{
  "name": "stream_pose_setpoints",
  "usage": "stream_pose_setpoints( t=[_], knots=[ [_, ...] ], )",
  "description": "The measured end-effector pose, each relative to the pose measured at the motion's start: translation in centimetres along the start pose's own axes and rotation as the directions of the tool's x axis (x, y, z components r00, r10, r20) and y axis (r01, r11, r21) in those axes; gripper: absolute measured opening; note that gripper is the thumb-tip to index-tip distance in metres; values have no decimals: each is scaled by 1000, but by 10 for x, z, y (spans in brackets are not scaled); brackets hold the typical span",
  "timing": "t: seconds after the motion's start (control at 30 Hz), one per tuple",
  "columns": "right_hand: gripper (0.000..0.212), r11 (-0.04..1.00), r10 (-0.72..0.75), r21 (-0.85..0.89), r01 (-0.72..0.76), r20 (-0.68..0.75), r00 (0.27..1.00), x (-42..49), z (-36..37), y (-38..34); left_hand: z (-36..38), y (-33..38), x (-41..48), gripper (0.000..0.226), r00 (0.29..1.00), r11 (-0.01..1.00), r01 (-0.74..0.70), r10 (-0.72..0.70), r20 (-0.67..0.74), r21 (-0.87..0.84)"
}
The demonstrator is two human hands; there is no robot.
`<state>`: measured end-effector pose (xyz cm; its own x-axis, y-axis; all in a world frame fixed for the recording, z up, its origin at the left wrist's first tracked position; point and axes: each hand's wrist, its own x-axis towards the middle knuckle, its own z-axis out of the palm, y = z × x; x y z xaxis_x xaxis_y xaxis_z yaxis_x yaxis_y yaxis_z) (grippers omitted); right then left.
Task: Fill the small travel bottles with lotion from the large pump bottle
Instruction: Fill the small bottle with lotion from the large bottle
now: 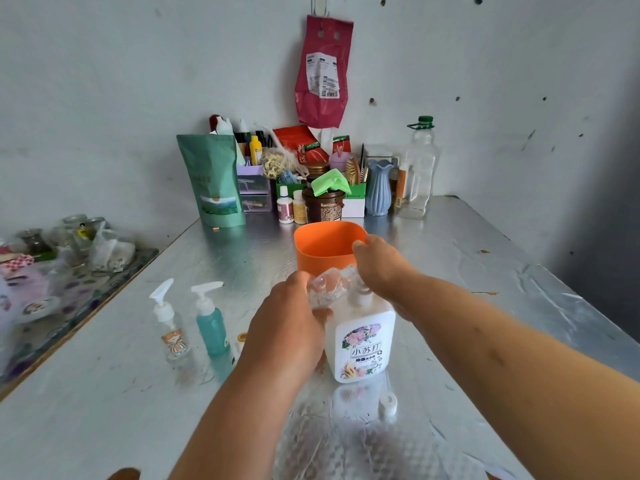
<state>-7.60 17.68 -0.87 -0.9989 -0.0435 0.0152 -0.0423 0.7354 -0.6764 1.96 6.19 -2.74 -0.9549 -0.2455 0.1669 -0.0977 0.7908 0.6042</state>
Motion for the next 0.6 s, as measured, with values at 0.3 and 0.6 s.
stream_pose_setpoints(
  t=[0.3,0.6],
  knots=[
    [45,994,50,97,-56,62,997,3,7,2,-2,2,-3,34,1000,1000,13,-13,17,23],
    [21,986,117,115,-120,33,993,3,5,-2,-6,8,-7,37,1000,999,16,-16,6,30]
  ],
)
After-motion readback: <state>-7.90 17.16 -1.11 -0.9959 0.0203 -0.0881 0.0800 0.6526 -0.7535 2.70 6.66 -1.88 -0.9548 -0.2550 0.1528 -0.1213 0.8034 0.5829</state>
